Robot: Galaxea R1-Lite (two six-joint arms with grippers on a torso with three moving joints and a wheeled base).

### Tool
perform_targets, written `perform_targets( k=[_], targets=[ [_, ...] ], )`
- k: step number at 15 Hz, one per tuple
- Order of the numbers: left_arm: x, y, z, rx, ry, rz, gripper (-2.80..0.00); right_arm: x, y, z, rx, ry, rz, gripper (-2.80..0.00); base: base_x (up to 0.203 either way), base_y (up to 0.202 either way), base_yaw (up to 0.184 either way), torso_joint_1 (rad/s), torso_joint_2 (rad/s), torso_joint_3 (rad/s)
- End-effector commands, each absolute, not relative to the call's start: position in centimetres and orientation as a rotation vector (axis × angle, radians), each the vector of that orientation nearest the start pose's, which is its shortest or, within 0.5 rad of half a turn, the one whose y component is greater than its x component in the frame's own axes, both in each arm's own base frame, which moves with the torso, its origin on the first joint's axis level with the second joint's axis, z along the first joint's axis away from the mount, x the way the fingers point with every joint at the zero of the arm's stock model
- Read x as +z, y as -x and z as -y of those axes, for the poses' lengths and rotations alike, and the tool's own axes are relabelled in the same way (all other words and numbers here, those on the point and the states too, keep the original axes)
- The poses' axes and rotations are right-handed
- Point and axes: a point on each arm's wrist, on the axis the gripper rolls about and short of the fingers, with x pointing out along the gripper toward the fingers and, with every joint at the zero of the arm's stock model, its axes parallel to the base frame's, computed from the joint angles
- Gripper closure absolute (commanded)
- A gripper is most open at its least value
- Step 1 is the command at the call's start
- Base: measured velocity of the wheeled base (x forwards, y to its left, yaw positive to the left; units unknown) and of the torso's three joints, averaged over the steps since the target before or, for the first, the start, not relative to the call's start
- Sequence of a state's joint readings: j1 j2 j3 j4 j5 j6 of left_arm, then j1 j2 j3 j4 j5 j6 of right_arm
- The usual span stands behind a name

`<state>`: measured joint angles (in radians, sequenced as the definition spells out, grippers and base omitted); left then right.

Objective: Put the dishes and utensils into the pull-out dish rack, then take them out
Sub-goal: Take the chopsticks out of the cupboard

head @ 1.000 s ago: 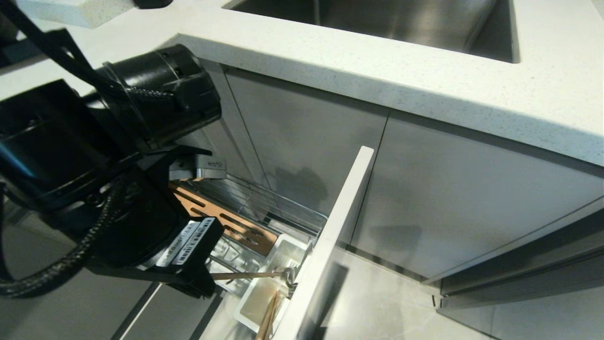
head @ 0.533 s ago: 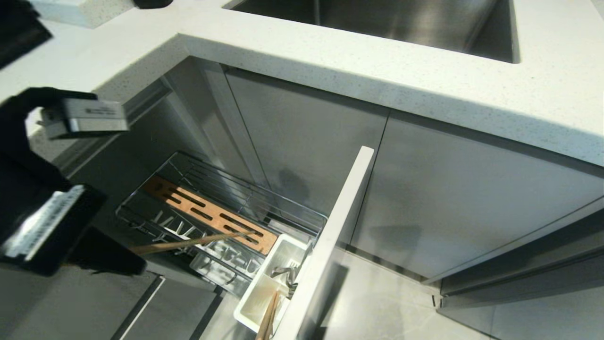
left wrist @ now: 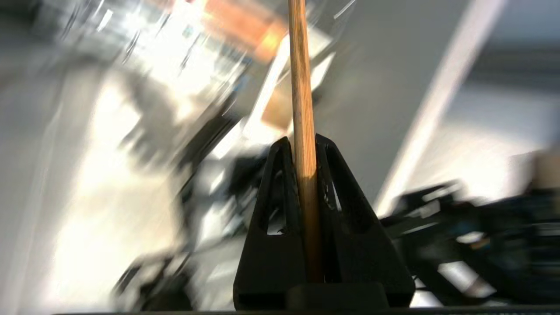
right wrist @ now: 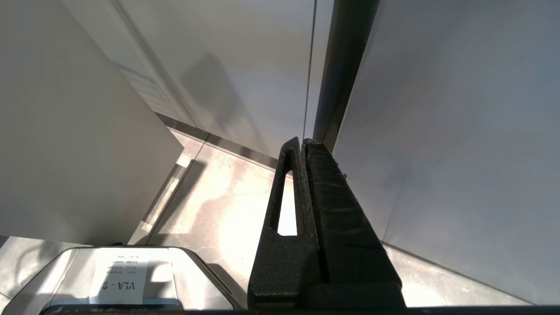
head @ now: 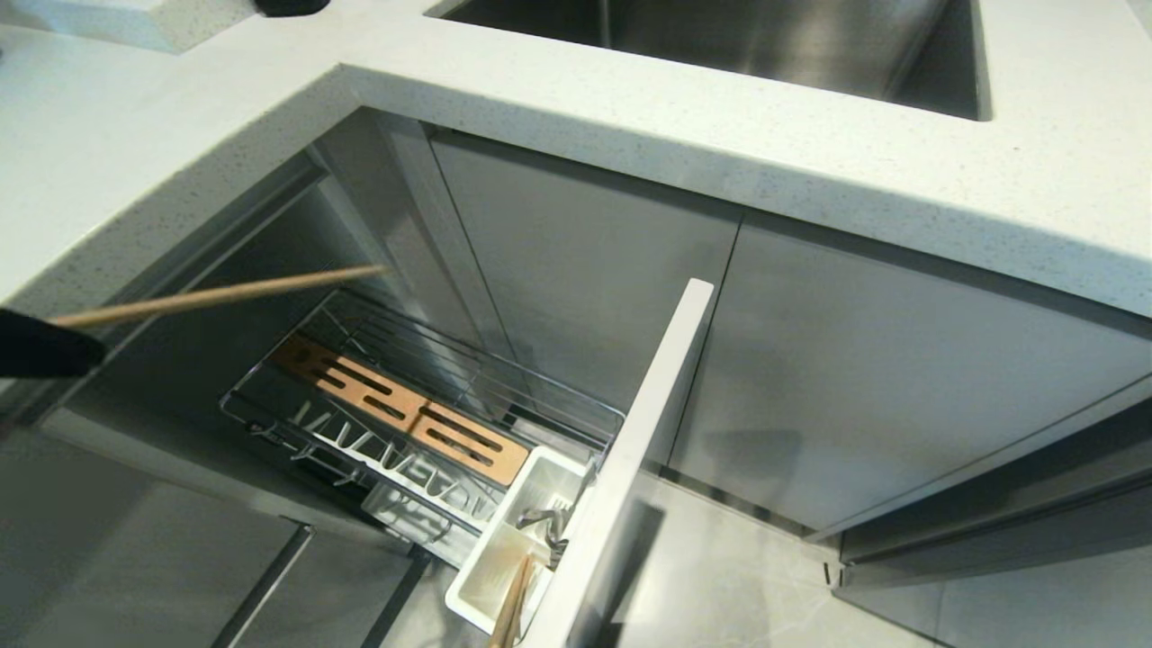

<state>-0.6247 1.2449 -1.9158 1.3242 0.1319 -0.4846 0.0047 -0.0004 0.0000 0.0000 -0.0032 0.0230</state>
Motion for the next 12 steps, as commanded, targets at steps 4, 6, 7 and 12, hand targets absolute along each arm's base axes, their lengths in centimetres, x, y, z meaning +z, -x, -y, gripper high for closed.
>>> perform_targets(
  k=[4,6,7,12],
  targets=[
    [41.3,0.3,0.1,-0.445,0.364,-0.375,0.00,7.5,2.3,0.0,0.002,-0.023,-0.002,0.00,0.000,0.000,0.000,0.000,0.00,0.000],
    [41.7,2.2,-0.3,-0.383,0.376,-0.258,0.00,7.5,2.3,0.0,0.002,-0.023,-0.001,0.00,0.000,0.000,0.000,0.000,0.00,0.000],
    [41.9,3.0,-0.2,-0.328,0.377,-0.200,0.00,7.5,2.3,0.0,0.002,-0.023,-0.002,0.00,0.000,0.000,0.000,0.000,0.00,0.000],
    [41.9,3.8,2.1,0.204,0.389,-0.011,0.00,7.5,2.3,0.0,0.002,-0.023,-0.002,0.00,0.000,0.000,0.000,0.000,0.00,0.000]
  ],
)
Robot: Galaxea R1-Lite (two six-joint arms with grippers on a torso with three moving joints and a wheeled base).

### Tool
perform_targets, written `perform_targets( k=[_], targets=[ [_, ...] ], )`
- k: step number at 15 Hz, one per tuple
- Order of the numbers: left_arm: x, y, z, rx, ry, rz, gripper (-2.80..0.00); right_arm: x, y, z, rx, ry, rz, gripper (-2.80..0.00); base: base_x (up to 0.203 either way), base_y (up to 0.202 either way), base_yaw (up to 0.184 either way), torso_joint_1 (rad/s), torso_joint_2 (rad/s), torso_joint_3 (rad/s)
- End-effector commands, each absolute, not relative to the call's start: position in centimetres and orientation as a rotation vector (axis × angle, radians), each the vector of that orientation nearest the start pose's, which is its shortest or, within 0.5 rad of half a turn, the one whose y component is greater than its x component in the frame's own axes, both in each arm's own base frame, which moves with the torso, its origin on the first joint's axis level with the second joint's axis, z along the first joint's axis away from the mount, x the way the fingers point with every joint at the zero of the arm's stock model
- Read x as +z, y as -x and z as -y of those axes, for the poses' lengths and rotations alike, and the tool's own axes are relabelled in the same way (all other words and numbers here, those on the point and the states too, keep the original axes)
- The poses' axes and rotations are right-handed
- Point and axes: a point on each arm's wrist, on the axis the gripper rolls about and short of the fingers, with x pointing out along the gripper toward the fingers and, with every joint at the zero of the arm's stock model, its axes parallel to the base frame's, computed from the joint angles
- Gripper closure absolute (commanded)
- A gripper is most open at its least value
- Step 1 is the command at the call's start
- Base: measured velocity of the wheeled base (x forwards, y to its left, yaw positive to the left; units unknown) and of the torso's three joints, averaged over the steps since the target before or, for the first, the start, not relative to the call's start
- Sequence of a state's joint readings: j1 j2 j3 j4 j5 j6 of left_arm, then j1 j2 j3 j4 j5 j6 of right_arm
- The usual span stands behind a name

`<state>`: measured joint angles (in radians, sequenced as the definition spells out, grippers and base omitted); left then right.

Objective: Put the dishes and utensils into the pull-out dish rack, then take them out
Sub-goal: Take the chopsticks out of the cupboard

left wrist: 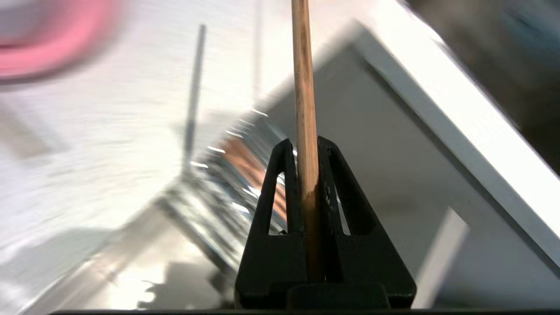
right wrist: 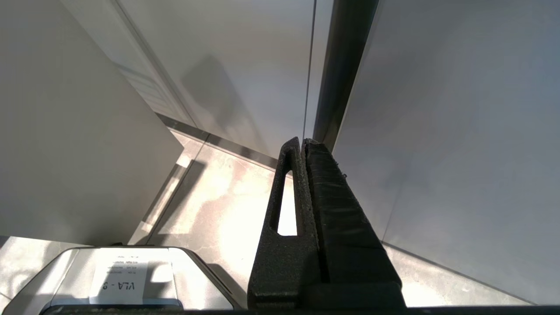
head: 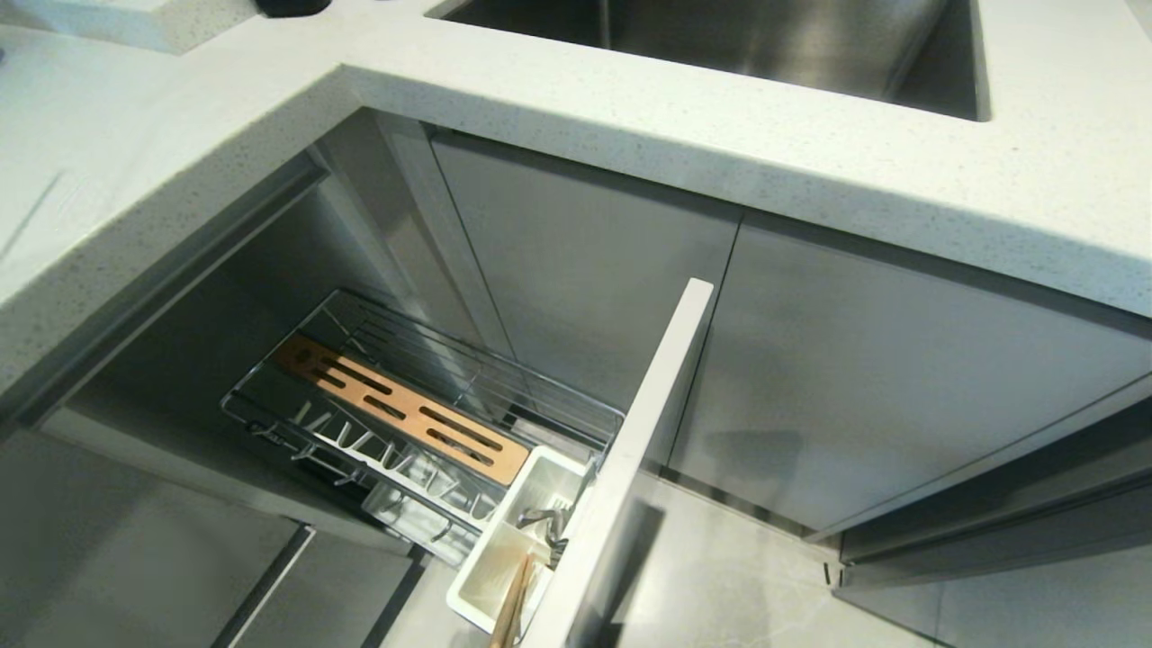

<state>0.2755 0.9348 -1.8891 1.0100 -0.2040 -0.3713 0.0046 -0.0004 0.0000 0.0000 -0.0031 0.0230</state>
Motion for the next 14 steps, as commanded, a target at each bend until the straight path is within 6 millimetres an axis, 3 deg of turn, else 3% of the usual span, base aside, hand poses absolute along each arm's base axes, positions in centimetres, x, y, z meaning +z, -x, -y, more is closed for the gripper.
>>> perform_targets(
  k=[1,4,7,14],
  targets=[
    [41.5,3.7,2.6,0.320,0.395,0.010,0.00,7.5,2.3,0.0,0.002,-0.023,-0.001,0.00,0.000,0.000,0.000,0.000,0.00,0.000],
    [39.6,2.9,3.6,0.603,0.413,0.058,0.00,7.5,2.3,0.0,0.002,-0.023,-0.002,0.00,0.000,0.000,0.000,0.000,0.00,0.000],
    [37.6,1.6,2.7,0.842,0.467,0.042,0.00,7.5,2.3,0.0,0.002,-0.023,0.000,0.00,0.000,0.000,0.000,0.000,0.00,0.000],
    [37.6,-2.9,-5.7,1.163,0.640,0.006,0.00,7.5,2.3,0.0,0.002,-0.023,-0.002,0.00,0.000,0.000,0.000,0.000,0.00,0.000]
  ],
)
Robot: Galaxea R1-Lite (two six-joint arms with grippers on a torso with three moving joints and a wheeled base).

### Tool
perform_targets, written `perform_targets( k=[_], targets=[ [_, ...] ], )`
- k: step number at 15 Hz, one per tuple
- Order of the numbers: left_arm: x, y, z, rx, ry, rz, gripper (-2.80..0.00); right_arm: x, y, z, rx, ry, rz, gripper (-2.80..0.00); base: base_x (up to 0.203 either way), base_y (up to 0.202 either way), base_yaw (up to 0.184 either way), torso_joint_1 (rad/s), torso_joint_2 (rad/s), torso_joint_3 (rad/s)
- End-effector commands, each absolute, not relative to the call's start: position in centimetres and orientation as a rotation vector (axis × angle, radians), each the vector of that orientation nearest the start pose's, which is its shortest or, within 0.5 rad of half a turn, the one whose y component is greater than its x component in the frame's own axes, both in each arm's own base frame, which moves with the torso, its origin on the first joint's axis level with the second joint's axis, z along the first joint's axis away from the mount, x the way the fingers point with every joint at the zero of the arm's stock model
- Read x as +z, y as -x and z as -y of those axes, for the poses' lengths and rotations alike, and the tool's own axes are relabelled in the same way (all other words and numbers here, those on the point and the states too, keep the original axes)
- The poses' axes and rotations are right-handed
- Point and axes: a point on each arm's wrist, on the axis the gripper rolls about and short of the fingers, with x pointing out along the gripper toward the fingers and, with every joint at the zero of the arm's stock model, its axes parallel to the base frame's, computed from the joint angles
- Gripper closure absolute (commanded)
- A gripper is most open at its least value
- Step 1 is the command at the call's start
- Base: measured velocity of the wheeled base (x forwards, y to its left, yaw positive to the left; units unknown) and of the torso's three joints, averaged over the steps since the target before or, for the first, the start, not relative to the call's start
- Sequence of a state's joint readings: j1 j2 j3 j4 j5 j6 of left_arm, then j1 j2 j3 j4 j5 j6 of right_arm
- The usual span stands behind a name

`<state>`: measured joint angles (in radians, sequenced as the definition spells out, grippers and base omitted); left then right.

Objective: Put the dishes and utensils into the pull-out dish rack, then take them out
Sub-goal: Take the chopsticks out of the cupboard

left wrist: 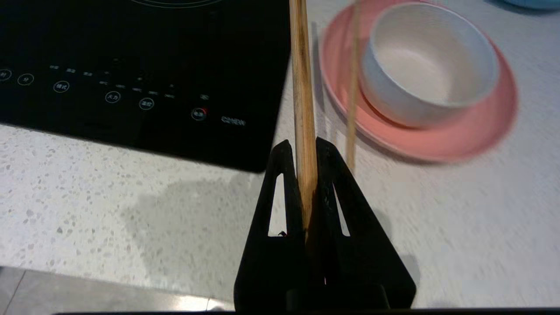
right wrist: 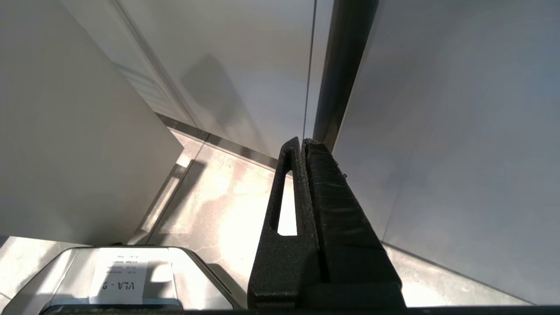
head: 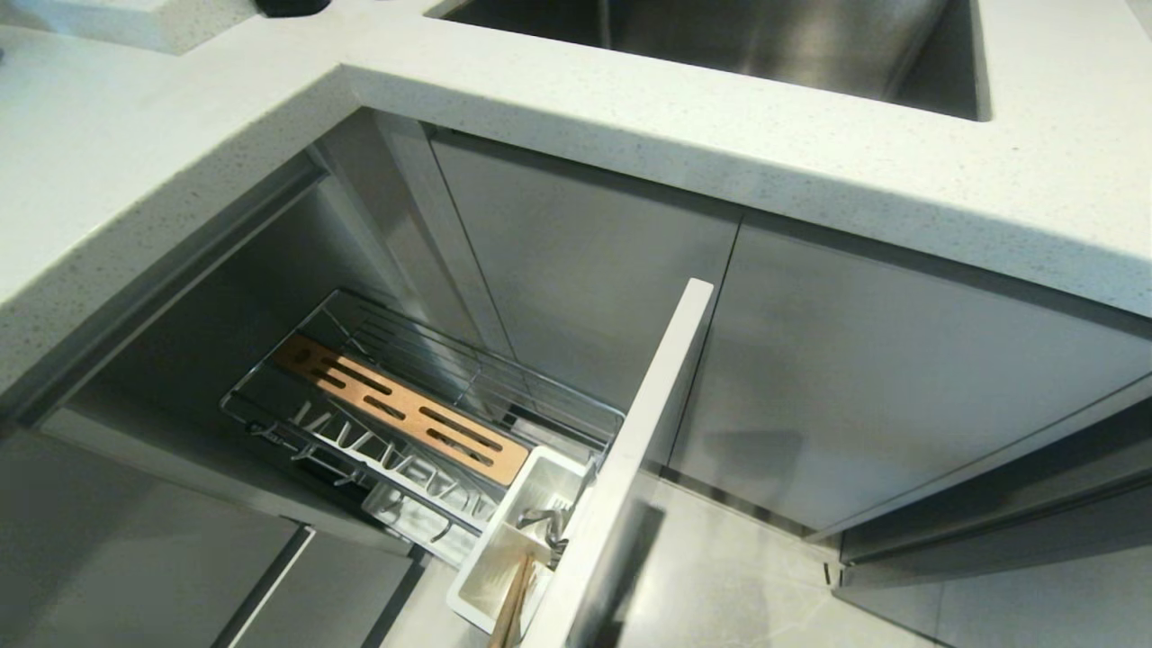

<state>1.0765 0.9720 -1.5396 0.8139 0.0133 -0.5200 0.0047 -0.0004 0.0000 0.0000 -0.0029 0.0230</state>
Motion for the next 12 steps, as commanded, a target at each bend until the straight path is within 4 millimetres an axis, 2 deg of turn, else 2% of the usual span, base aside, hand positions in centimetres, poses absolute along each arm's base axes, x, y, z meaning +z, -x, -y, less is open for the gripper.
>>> perform_targets(
  k=[1,4,10,12],
  targets=[
    [37.2,-3.3,-6.9,1.182,0.653,-0.005,0.00,7.5,2.3,0.0,0.002,-0.023,-0.002,0.00,0.000,0.000,0.000,0.000,0.00,0.000],
    [36.3,-4.3,-9.1,1.191,0.677,-0.033,0.00,7.5,2.3,0.0,0.002,-0.023,-0.002,0.00,0.000,0.000,0.000,0.000,0.00,0.000],
    [35.4,-5.4,-10.9,1.094,0.732,-0.018,0.00,7.5,2.3,0.0,0.003,-0.023,-0.002,0.00,0.000,0.000,0.000,0.000,0.00,0.000],
    [35.3,-5.6,-11.0,1.044,0.755,-0.012,0.00,7.5,2.3,0.0,0.002,-0.023,-0.001,0.00,0.000,0.000,0.000,0.000,0.00,0.000]
  ],
)
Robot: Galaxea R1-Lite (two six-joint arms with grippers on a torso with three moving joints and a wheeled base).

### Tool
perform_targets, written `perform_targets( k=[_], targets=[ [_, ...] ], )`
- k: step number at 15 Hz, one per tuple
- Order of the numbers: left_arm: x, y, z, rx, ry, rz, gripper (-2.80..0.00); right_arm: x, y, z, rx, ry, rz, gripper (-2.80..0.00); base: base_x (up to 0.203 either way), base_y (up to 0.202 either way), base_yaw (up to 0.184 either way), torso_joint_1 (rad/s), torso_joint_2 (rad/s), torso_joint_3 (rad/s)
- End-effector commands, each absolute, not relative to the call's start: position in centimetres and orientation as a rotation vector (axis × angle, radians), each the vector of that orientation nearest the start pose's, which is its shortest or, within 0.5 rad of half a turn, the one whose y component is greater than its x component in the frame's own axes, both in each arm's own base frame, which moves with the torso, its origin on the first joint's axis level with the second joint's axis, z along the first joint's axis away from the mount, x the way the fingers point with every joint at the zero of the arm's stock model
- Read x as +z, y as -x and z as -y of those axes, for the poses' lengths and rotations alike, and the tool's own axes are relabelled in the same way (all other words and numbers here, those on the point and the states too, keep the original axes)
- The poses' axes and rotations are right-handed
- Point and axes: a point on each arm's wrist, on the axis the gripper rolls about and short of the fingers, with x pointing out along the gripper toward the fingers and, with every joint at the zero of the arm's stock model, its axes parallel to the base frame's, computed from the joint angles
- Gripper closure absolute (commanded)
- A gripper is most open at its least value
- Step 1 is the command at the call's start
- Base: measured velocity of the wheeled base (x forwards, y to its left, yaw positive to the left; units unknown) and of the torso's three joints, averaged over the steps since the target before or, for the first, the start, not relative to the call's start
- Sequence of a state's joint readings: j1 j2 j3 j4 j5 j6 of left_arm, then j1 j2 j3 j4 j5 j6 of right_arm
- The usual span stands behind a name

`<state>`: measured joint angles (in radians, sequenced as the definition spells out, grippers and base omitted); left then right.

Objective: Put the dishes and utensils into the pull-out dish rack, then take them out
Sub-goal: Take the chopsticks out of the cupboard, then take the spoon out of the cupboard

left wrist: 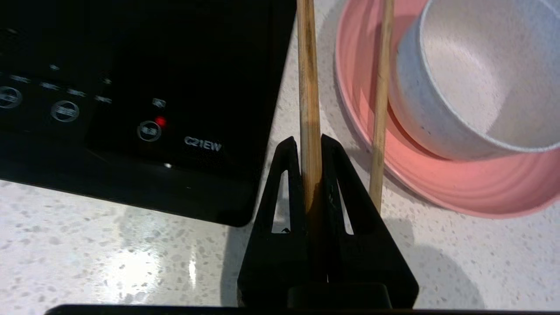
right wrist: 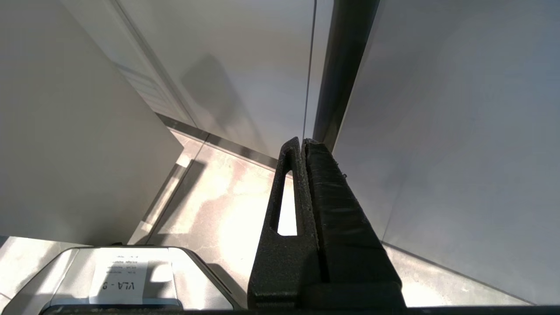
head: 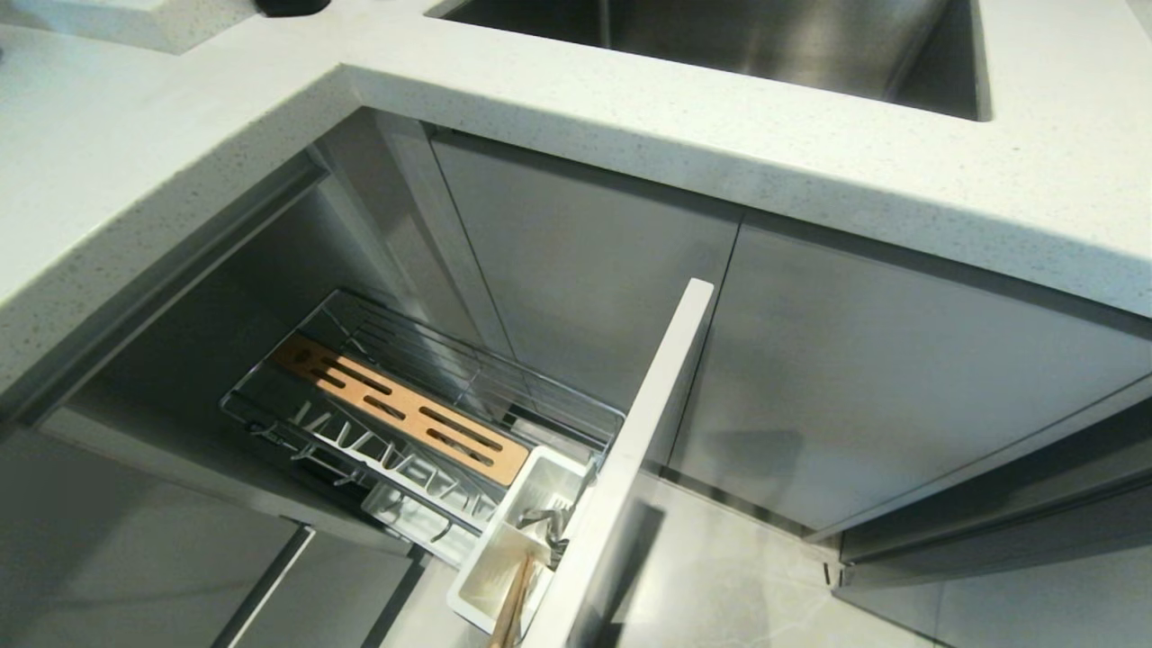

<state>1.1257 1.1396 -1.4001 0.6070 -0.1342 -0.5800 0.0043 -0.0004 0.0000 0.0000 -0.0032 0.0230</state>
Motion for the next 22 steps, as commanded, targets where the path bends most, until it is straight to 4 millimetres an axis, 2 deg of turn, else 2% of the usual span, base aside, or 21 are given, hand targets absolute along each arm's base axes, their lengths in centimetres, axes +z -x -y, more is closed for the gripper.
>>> perform_targets(
  k=[1,4,13,22],
  targets=[
    [35.2,-5.6,-10.9,1.036,0.759,-0.017,0.00,7.5,2.3,0.0,0.002,-0.023,-0.001,0.00,0.000,0.000,0.000,0.000,0.00,0.000],
    [34.4,-5.8,-10.8,1.010,0.774,-0.051,0.00,7.5,2.3,0.0,0.002,-0.023,-0.001,0.00,0.000,0.000,0.000,0.000,0.00,0.000],
    [34.4,-5.7,-8.9,0.877,0.732,-0.027,0.00,7.5,2.3,0.0,0.002,-0.023,-0.002,0.00,0.000,0.000,0.000,0.000,0.00,0.000],
    [34.5,-6.0,-8.9,0.838,0.708,-0.004,0.00,7.5,2.3,0.0,0.003,-0.023,-0.001,0.00,0.000,0.000,0.000,0.000,0.00,0.000]
  ],
)
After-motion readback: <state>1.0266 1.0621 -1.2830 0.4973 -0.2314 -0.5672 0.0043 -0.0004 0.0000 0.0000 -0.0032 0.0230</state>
